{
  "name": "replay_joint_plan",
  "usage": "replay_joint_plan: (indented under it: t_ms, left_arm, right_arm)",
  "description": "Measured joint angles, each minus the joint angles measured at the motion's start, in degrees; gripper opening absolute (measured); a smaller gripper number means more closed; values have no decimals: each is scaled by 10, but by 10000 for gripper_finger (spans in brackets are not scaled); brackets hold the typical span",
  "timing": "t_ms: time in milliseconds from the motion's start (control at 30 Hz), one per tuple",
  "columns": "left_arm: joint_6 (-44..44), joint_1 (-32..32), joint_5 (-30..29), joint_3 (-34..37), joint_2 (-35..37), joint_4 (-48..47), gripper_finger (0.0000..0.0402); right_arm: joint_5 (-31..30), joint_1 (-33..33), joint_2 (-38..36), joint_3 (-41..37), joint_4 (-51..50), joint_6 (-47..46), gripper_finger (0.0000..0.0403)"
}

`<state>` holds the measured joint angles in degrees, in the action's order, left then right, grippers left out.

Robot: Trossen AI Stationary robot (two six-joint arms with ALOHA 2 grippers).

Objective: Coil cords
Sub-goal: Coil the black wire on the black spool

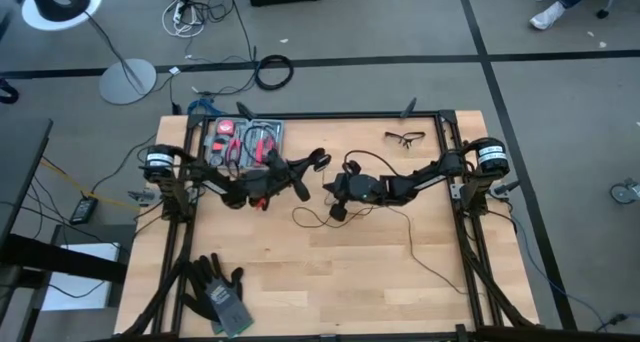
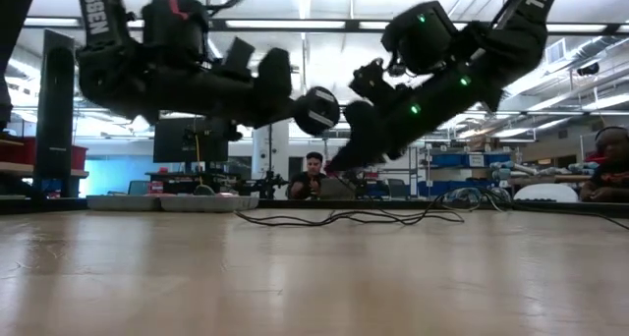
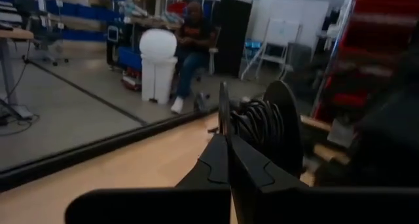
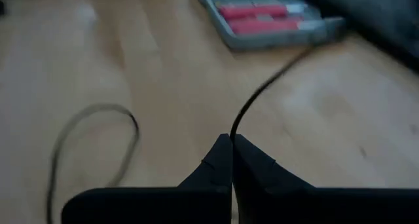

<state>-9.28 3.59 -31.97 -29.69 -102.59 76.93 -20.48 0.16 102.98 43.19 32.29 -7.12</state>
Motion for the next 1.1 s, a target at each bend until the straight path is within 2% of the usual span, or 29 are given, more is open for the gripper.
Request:
replay_joint_plan:
  t_ms: [233,367,467,767,933,1100]
  left_arm:
    - [12,4,8,-68,0,-196,0]
    - [17,4,8,-76,0,-244,0]
    - [17,4,6,-76,0,-277,0]
    - [13,0,8,-76,4,-297,0]
    - [-14,0,30,-76,24,-300,0]
    - [-5,-7,25,-75,63,-305,0]
  right_arm:
    - [20,-12,0,45,-22,46,0]
    - [18,-15,-13,46,-37,44,0]
    - [-11,-14,-36,46,-67,44,0]
    - [-99,-26,-120,46,-209,33,1]
    - [-90,-46,-124,45,-270,-5,14]
    - [-76,-51,-113,4,-224,-33,25]
